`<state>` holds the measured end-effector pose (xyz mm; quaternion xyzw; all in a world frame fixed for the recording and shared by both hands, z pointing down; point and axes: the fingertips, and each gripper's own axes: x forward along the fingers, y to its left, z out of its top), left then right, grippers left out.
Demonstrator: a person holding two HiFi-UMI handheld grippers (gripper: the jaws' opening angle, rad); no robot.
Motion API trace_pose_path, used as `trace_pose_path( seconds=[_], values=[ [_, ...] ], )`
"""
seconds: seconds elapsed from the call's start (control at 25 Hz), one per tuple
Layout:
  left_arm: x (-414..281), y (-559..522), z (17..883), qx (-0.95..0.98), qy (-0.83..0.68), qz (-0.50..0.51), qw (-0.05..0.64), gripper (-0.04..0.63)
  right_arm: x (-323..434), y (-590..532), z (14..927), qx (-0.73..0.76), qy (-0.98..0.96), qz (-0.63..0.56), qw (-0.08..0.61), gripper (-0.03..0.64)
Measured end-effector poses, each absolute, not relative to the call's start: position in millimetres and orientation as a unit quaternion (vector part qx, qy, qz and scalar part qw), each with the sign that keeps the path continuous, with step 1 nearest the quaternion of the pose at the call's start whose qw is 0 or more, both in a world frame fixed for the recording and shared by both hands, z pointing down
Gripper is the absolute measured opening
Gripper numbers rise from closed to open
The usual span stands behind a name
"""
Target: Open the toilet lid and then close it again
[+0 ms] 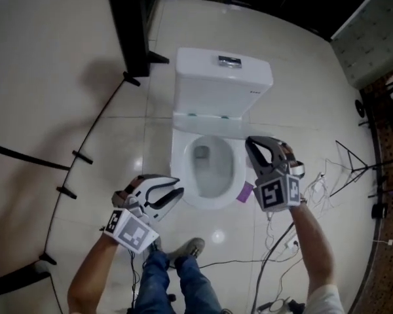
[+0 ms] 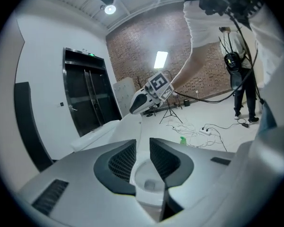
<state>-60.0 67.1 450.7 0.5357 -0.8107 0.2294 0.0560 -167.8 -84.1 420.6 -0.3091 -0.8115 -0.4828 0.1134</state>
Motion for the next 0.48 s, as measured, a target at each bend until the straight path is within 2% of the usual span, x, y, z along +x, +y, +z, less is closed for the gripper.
trace_pose_path(
  seconds=[0.2,0.28,0.48],
  values=[
    [-94.5,88.5,430.2,0.501,-0.842,0.189,0.063,0.083,-272.5,-81.0,393.1,-0.280,-0.839,-0.447,0.132,0.026],
    [-98.1,95.5,425.3,0.494,-0.848,0.180,0.069,0.083,-306.9,-82.3,386.2,-0.267,-0.847,-0.436,0.148,0.000],
    [-93.5,107.2,423.3,0.472,-0.862,0.165,0.087,0.084,-376.8,-87.9,379.7,-0.236,-0.861,-0.414,0.176,0.000]
  ],
)
